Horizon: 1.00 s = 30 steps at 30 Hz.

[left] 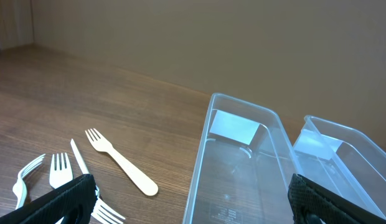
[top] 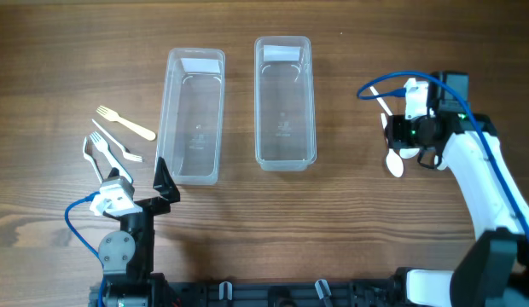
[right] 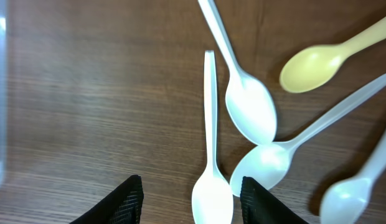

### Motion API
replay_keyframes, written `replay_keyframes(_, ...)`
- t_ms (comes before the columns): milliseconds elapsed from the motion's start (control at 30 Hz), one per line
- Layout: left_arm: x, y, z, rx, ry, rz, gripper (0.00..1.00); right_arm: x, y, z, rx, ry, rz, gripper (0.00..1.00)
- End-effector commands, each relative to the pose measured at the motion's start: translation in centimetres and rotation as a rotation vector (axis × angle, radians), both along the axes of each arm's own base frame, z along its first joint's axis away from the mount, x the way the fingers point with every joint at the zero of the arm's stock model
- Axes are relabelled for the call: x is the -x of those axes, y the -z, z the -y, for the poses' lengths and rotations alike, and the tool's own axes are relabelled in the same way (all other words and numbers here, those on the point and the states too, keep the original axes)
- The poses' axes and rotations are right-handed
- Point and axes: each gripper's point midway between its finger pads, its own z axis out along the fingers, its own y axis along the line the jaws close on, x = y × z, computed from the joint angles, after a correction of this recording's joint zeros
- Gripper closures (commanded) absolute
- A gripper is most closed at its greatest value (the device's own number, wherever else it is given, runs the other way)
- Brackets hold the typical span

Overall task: Pack container
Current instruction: 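Reach the right gripper to the white spoons and grasp one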

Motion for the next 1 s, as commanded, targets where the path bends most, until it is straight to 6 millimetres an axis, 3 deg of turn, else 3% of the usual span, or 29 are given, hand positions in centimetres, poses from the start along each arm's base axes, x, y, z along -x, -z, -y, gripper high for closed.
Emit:
replay_keyframes(0, 0.0, 0.1, 0.1, -0.02, 0.002, 0.001, 0.0, 0.2, 2.4, 0.4, 0.022, -0.008, -0.079, 0.5)
replay_keyframes(633, 0.0, 0.1, 0.1, -0.02, 0.002, 0.001, 0.0, 1.5, 9.9, 0.3, 0.009, -0.006, -0.24, 0.49)
replay_keyframes(833, 0.0, 0.1, 0.1, -0.02, 0.002, 0.001, 0.0, 1.8, 10.0, 0.3, 0.0, 0.023, -0.257, 0.77)
replay_keyframes(967, 0.0, 0.1, 0.1, -0.02, 0.002, 0.001, 0.0, 2.2, 10.0, 0.2, -0.007, 0.045, -0.273, 0.91)
